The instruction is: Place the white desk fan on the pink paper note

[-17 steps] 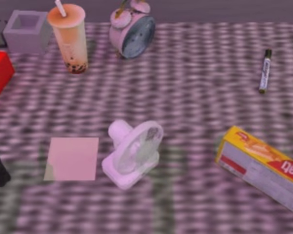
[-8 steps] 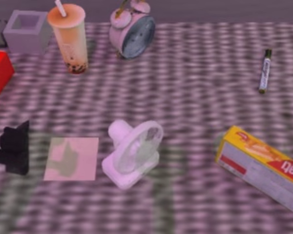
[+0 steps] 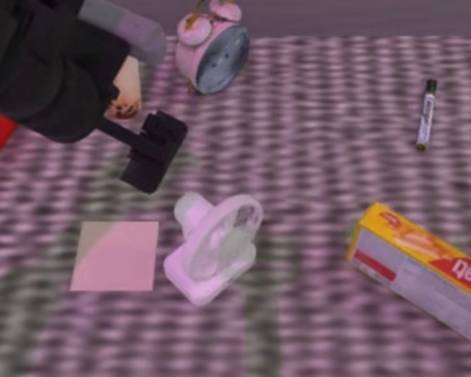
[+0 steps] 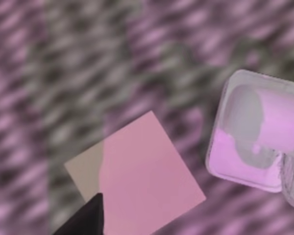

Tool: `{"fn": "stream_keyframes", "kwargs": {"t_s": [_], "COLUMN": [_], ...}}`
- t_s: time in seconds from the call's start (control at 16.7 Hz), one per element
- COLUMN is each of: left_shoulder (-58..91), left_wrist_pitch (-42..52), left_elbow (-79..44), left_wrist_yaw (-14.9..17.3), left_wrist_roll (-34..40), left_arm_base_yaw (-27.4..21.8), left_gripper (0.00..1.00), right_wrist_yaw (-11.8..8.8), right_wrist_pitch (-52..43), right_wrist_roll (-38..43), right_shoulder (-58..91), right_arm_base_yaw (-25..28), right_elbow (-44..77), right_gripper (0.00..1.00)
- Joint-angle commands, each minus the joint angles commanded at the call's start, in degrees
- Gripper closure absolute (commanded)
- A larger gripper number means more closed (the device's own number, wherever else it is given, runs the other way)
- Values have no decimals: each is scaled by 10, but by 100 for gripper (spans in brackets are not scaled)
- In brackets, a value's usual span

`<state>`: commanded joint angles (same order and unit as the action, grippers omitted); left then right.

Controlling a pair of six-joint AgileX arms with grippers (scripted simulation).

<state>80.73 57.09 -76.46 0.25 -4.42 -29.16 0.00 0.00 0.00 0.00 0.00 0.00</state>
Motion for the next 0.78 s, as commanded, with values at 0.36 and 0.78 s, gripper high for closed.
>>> {"fn": "stream_keyframes", "kwargs": {"t_s": [0.36, 0.78], "left_shoulder": [263, 342], "left_wrist_pitch": [187, 252], "left_elbow": [-234, -308], "left_wrist_yaw": [0, -1], "left_wrist_roll": [-12, -15], "left_arm_base_yaw": [-91, -119], "left_gripper": [0, 0], "right_wrist_yaw": [0, 0], "right_wrist_pitch": [0, 0], "right_wrist_roll": [0, 0], "right_shoulder": [0, 0], "right_arm_base_yaw": [0, 0], "right_elbow": [0, 0], "right_gripper": [0, 0]}}
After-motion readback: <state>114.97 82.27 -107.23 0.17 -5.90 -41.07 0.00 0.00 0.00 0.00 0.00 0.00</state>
